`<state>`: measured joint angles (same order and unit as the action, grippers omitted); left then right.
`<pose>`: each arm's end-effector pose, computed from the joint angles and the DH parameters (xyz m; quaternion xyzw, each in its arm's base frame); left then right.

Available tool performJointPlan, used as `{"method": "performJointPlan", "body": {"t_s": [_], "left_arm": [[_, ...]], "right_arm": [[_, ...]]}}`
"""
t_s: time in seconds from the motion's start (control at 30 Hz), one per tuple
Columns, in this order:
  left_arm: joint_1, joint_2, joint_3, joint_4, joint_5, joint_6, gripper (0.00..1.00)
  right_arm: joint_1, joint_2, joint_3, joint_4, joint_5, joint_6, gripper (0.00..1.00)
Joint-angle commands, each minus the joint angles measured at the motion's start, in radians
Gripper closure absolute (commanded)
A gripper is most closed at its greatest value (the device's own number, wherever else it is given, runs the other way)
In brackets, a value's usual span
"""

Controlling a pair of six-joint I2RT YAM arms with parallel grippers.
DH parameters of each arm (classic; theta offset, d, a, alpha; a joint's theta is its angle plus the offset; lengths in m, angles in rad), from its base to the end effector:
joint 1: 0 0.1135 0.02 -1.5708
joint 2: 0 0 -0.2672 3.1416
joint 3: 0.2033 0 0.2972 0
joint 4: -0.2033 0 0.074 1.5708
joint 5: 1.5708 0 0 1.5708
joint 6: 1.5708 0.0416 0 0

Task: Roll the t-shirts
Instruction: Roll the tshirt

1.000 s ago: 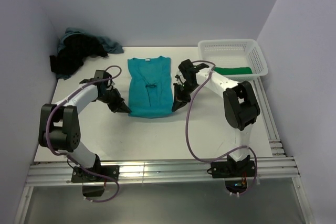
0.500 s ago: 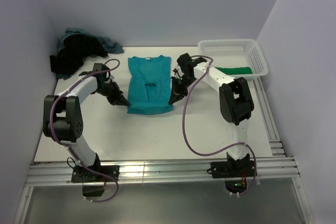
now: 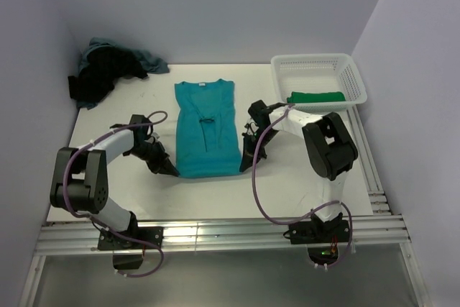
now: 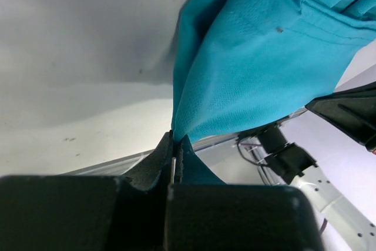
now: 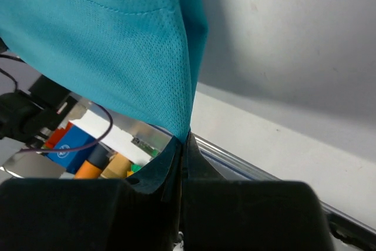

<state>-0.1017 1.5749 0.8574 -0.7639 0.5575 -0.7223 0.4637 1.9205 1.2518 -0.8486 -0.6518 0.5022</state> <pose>0.2859 -0.0513 0.1257 0.2816 -0.9183 0.2691 0.0707 0.3311 0.1938 0.1242 -0.0097 -0.9470 -0.2952 0.1262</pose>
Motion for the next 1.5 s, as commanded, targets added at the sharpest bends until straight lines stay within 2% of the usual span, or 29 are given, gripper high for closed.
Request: {"method": "performJointPlan", "body": {"t_s": [0.0, 0.37, 0.8, 1.47], "left_arm": [[-0.021, -0.062, -0.055, 0.037, 0.002, -0.017, 1.00], [-0.078, -0.125, -0.141, 0.064, 0.005, -0.069, 0.99], [-0.078, -0.142, -0.074, 0.017, 0.004, -0.091, 0.96], [-0.056, -0.055, 0.028, -0.011, 0.054, -0.072, 0.97]], "right_arm": [[0.018, -0.077, -0.067, 0.042, 0.000, 0.013, 1.00], [0.021, -0.113, -0.120, 0.037, 0.018, 0.012, 1.00], [0.021, -0.114, -0.058, -0.038, 0.020, -0.014, 1.00], [-0.011, -0.023, 0.119, -0.141, -0.006, -0.056, 1.00]]}}
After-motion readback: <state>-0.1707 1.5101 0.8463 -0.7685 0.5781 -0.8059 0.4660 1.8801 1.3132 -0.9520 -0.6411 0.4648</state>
